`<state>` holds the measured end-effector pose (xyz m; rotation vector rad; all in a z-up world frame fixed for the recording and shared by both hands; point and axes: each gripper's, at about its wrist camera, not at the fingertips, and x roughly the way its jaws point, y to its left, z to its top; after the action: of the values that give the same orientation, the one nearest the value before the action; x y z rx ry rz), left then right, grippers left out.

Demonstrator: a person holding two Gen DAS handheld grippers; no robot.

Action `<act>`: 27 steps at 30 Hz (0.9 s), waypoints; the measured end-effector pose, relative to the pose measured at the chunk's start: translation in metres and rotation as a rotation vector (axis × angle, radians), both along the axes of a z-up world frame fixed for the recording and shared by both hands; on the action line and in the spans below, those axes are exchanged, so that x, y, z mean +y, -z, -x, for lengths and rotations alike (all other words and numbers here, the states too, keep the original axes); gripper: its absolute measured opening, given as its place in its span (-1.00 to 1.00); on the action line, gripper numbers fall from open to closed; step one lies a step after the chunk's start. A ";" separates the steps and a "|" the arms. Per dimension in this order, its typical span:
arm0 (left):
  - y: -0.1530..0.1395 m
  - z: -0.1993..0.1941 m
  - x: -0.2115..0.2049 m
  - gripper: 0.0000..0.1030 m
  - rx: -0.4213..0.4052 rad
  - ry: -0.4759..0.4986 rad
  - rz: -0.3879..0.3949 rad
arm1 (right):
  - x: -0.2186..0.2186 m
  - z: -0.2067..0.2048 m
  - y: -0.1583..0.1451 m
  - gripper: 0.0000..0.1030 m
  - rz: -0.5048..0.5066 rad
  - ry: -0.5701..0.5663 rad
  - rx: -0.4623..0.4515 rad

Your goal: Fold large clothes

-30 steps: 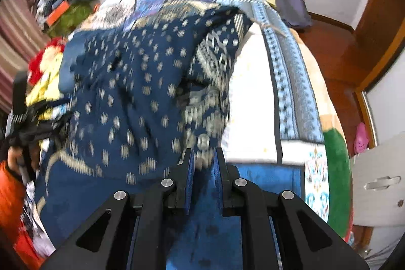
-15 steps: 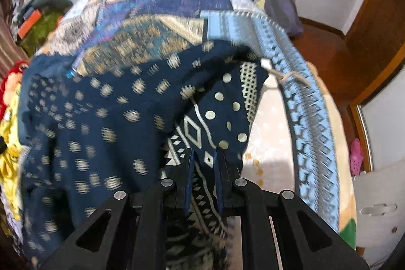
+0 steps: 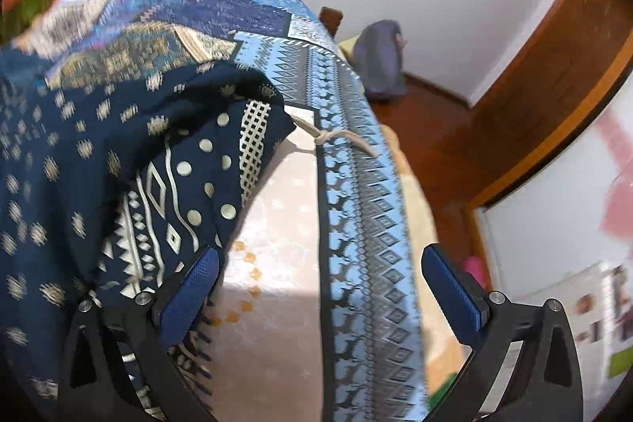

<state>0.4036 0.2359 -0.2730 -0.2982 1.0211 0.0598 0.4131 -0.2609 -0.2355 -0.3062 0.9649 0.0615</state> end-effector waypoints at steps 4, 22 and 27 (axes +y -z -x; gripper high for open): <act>0.005 -0.024 -0.005 0.50 -0.025 0.014 -0.051 | -0.004 -0.015 0.000 0.98 -0.232 -0.026 0.073; -0.056 -0.037 -0.025 -0.87 -0.213 -0.004 -0.129 | 0.077 -0.077 -0.006 -0.71 -0.388 -0.139 0.043; -0.095 -0.042 -0.010 -0.87 -0.255 -0.030 -0.168 | 0.104 -0.107 -0.037 -0.72 -0.403 -0.166 -0.018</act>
<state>0.4452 0.2255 -0.1776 -0.1626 0.7533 0.1311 0.5205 -0.1574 -0.1981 -0.0142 0.8851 0.3986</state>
